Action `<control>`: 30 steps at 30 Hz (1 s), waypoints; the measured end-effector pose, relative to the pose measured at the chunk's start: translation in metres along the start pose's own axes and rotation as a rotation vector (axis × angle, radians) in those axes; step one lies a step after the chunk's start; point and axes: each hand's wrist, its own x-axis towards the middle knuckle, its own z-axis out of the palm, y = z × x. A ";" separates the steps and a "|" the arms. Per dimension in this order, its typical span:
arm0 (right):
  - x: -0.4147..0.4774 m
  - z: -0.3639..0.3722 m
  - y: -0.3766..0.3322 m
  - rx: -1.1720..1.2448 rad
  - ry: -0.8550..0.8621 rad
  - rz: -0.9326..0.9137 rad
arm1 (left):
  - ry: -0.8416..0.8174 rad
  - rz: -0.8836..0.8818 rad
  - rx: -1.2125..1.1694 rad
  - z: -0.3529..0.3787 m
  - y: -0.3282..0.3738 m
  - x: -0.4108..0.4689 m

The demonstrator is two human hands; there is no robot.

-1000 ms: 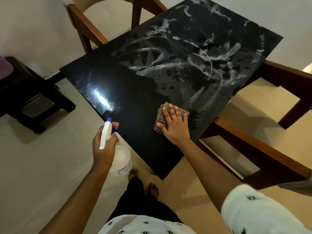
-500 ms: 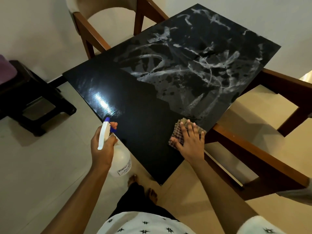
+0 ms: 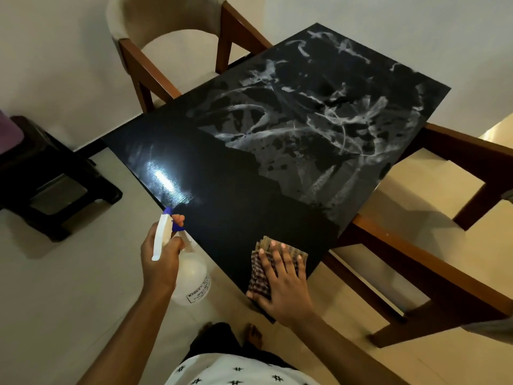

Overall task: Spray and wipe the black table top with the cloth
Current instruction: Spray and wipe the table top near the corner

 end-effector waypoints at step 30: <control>0.396 -0.055 -0.282 -0.031 0.025 0.012 | -0.044 -0.030 0.090 -0.189 0.041 0.257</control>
